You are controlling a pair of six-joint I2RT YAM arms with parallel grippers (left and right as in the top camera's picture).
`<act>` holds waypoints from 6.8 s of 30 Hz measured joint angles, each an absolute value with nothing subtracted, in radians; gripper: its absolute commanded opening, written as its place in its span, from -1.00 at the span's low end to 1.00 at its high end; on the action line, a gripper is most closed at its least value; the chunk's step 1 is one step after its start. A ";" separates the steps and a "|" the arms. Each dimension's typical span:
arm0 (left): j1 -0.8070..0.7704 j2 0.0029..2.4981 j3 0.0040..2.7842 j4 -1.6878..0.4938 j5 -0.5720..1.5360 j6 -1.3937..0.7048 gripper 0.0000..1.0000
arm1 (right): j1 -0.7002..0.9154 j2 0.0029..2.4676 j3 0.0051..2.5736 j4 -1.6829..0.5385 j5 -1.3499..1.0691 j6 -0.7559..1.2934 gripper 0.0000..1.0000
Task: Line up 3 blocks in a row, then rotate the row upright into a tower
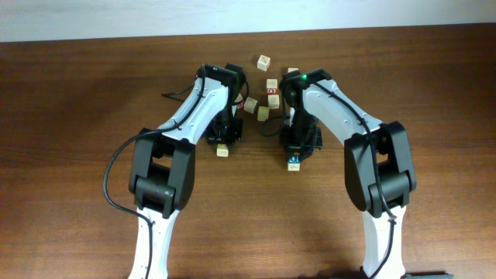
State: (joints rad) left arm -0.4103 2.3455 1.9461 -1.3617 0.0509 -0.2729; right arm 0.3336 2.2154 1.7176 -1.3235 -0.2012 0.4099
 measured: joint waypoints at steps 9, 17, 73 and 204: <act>-0.410 2.346 1.935 -1.365 0.047 -0.276 0.64 | 0.335 2.215 1.718 -1.328 -0.204 0.394 -0.20; -0.408 2.346 1.949 -1.402 0.046 -0.276 0.98 | 0.334 2.215 1.720 -1.328 -0.208 0.381 -0.12; -0.007 2.349 2.814 -1.588 -0.042 -0.249 0.98 | 0.437 2.426 2.136 -1.238 -0.071 0.524 -0.46; -0.011 2.331 2.897 -1.687 -0.042 -0.249 0.98 | 0.466 2.180 1.633 -0.947 -0.290 0.601 -0.33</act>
State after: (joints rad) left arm -0.0109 2.3310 2.8971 -1.6867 -0.0418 -0.2493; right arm 0.4664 2.1796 1.6325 -0.9466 -0.2901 0.6010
